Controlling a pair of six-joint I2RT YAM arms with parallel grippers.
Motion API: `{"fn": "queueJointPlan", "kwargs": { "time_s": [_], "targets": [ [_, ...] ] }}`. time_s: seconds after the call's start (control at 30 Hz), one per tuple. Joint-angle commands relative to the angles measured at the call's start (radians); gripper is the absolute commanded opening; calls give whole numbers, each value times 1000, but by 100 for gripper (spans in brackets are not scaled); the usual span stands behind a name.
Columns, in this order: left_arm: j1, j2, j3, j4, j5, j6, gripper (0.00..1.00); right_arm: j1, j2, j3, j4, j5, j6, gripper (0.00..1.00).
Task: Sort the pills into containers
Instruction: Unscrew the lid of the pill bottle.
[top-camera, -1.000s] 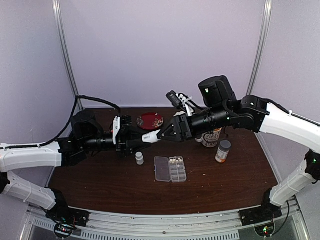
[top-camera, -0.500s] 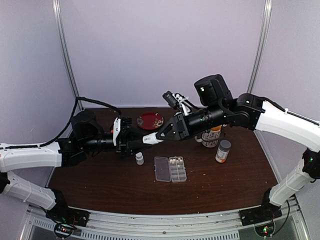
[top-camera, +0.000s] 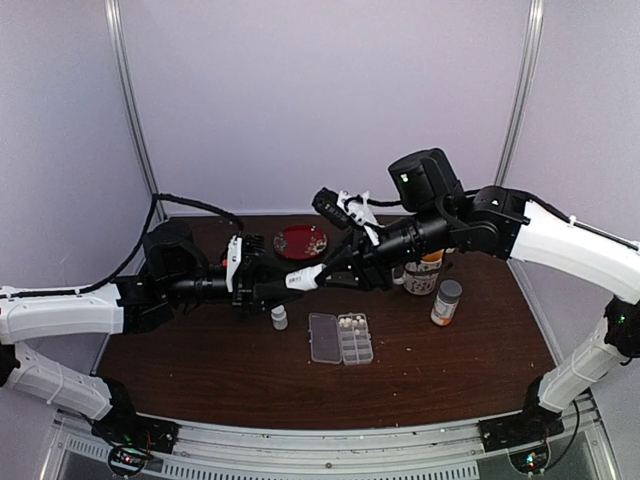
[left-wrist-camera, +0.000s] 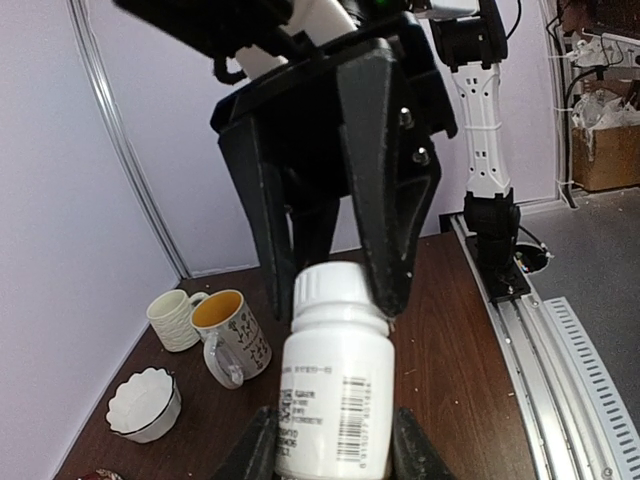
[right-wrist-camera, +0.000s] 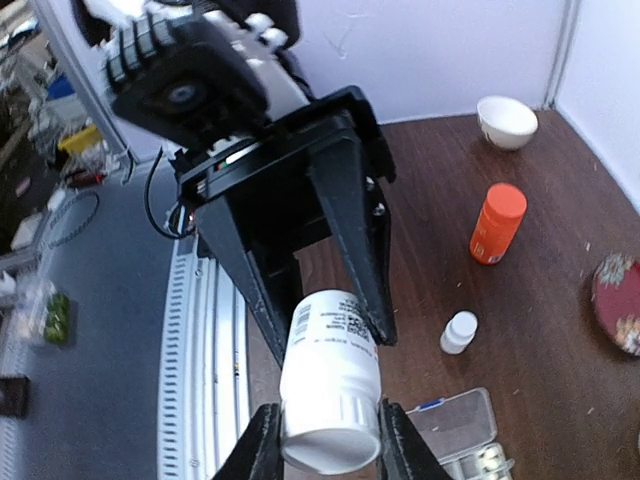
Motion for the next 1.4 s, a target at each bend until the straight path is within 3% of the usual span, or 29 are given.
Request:
{"fn": "queueJointPlan", "kwargs": {
  "time_s": [0.0,0.2,0.47,0.6,0.8,1.0,1.1,1.23,1.37],
  "targets": [
    [-10,19,15,115,25,-63,3,5,-15,60,-50,-126,-549,13],
    [-11,32,-11,182,22,-139,2,16,-63,27,-233,-148,-1275,2],
    [-11,71,-9,224,59,-330,2,33,-144,-134,-19,32,-1491,0],
    [-9,76,-46,311,110,-389,1,32,-205,-250,193,35,-1469,0],
    [-9,56,-118,465,163,-449,0,30,-226,-268,225,39,-1480,0],
    [-9,36,-107,350,142,-397,0,17,-251,-285,211,23,-1309,0],
    [-9,23,-56,158,100,-333,0,14,-310,-374,279,10,-1132,3],
    [-9,37,18,-92,34,-279,0,13,-419,-565,522,4,-772,4],
    [-9,68,38,-141,-2,-259,0,13,-508,-717,791,160,-302,0]
  ]
}}
